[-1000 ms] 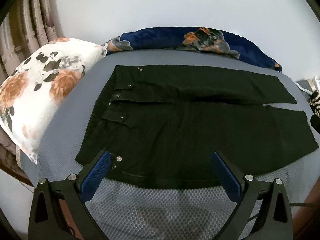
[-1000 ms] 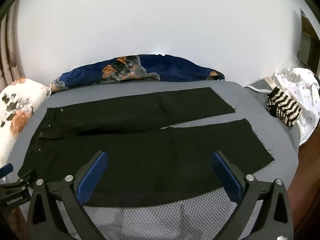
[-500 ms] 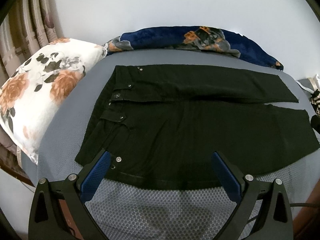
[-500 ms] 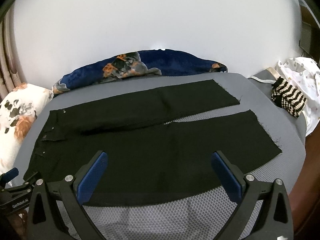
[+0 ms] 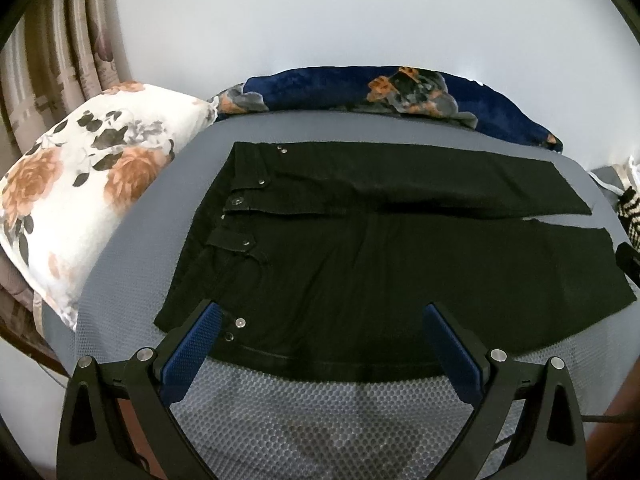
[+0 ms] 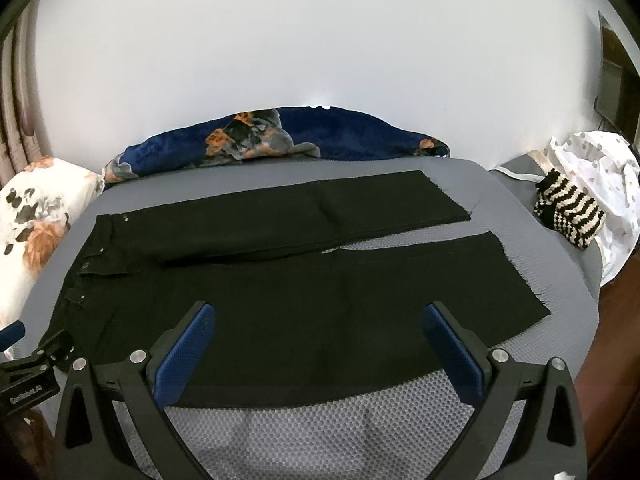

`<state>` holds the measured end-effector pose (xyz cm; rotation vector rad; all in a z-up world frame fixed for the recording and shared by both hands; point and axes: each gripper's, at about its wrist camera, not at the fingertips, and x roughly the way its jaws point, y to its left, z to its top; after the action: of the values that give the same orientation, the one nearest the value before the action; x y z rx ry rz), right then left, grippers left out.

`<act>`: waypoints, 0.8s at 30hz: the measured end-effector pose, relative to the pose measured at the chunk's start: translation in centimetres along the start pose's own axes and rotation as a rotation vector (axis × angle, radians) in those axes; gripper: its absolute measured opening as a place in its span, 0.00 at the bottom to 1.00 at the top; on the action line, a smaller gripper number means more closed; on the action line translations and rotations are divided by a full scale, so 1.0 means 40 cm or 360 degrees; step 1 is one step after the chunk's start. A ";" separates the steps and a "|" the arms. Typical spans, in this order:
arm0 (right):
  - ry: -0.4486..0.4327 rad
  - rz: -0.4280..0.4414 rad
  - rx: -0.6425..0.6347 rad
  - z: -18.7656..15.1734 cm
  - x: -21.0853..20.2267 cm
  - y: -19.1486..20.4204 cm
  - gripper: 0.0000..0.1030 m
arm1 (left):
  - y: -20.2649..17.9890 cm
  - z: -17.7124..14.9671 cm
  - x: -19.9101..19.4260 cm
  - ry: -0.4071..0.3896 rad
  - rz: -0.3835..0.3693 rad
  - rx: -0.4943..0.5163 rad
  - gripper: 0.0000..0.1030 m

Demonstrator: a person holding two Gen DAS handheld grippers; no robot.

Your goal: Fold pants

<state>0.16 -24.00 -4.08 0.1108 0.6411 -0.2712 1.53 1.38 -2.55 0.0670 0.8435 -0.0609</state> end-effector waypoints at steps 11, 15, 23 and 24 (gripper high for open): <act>0.0028 0.0004 0.0021 -0.010 -0.002 -0.018 1.00 | -0.013 -0.002 -0.010 -0.0012 -0.0005 0.0007 0.97; 0.0045 0.0009 0.0019 -0.011 0.001 -0.017 1.00 | -0.021 -0.002 -0.010 -0.0007 -0.0007 0.0019 0.97; 0.0054 0.0016 0.0024 -0.015 0.004 -0.017 1.00 | -0.025 -0.003 -0.009 -0.0001 -0.0004 0.0023 0.97; 0.0055 0.0015 0.0023 -0.014 0.005 -0.017 1.00 | -0.025 -0.003 -0.009 -0.0001 -0.0004 0.0024 0.97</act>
<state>-0.21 -24.60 -4.68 0.1326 0.6730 -0.2654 1.10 0.40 -2.40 0.0800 0.8423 -0.0696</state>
